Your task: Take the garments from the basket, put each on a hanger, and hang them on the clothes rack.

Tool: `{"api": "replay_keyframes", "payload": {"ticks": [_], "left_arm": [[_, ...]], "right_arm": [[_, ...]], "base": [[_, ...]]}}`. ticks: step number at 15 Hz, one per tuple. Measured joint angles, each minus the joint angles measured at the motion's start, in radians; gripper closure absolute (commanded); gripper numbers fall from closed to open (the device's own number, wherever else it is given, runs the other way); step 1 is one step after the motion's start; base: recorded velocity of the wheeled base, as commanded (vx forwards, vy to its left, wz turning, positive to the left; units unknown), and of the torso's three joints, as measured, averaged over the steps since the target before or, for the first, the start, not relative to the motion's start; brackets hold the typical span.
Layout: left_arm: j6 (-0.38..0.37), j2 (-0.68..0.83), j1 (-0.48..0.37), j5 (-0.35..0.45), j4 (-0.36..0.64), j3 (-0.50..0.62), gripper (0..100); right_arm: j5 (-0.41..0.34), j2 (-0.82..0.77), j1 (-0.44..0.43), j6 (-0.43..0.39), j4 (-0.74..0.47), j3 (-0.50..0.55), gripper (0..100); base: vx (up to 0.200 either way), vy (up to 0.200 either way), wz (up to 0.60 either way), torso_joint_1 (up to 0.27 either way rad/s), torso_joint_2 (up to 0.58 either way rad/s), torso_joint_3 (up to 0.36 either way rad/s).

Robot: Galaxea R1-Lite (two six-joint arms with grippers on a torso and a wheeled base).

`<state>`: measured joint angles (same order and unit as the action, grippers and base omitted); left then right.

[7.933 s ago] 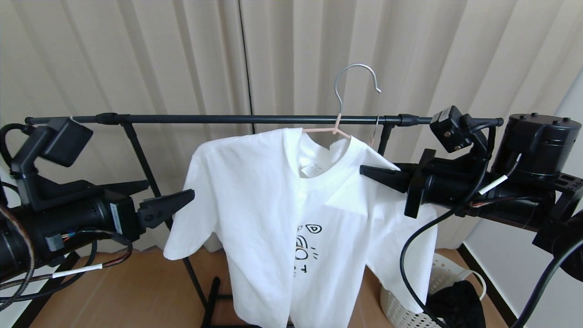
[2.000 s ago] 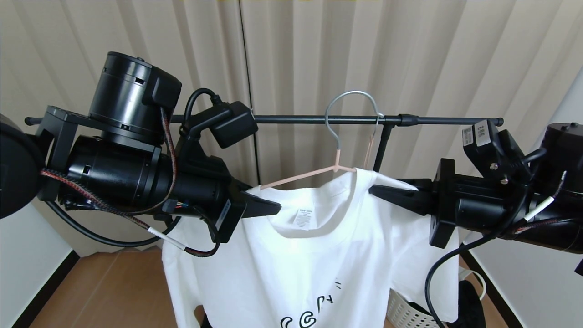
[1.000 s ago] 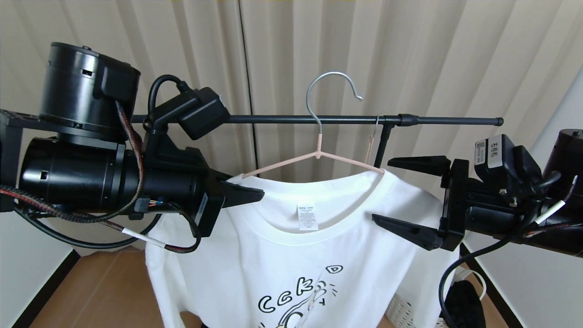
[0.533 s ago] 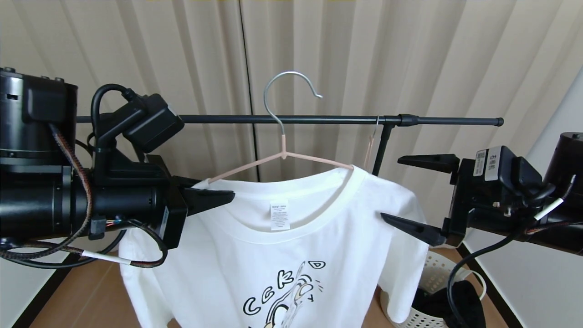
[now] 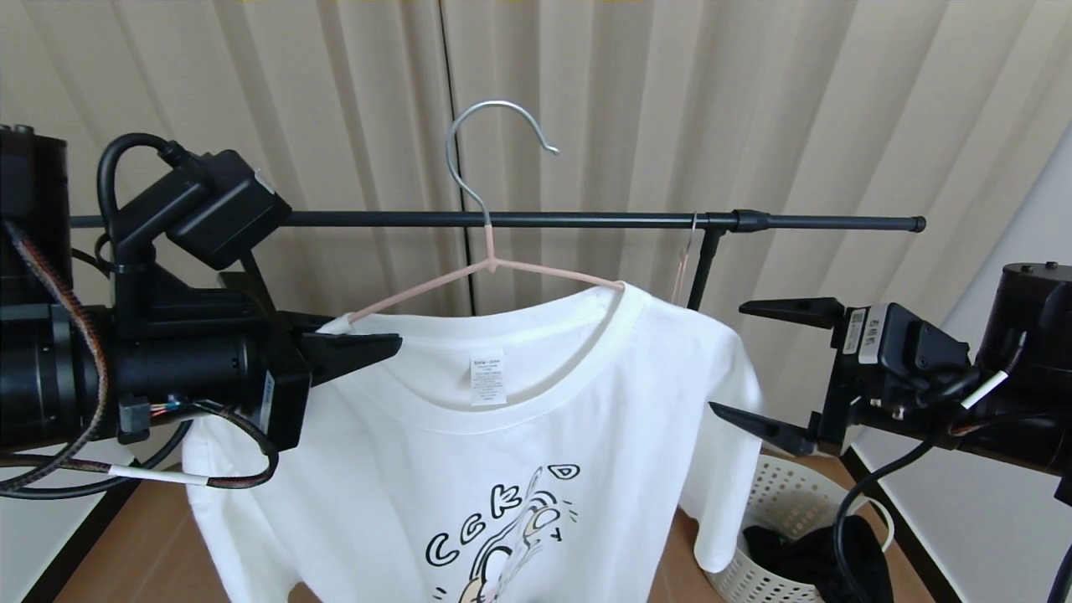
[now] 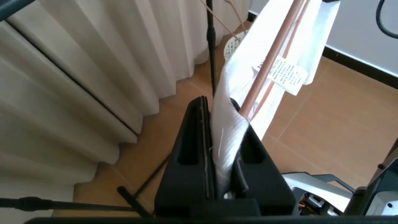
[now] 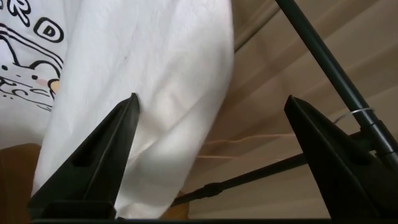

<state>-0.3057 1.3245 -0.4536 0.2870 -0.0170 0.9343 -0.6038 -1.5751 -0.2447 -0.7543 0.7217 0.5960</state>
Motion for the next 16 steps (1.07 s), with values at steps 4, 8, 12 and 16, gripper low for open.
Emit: {"api": "replay_keyframes", "payload": {"ticks": [4,8,12,16], "left_arm": [[0.012,-0.017,0.000,-0.006,0.000,0.000,100],[0.029,-0.030,0.000,-0.006,0.000,-0.005,100],[0.029,-0.050,0.016,-0.005,0.000,-0.016,100],[0.037,-0.072,0.033,-0.005,0.000,-0.042,100]], "right_arm": [[0.010,-0.020,0.016,-0.002,0.000,0.008,0],[0.047,-0.038,0.021,-0.002,0.001,0.015,100],[0.055,-0.051,0.037,-0.001,0.003,0.032,100],[0.115,-0.093,0.061,0.006,0.003,0.078,100]], "base": [[0.000,0.000,0.00,0.000,0.00,0.000],[0.000,0.000,0.00,0.000,0.00,0.000],[0.000,0.000,0.00,0.000,0.00,0.000],[0.000,0.000,0.00,0.000,0.00,0.000]]}}
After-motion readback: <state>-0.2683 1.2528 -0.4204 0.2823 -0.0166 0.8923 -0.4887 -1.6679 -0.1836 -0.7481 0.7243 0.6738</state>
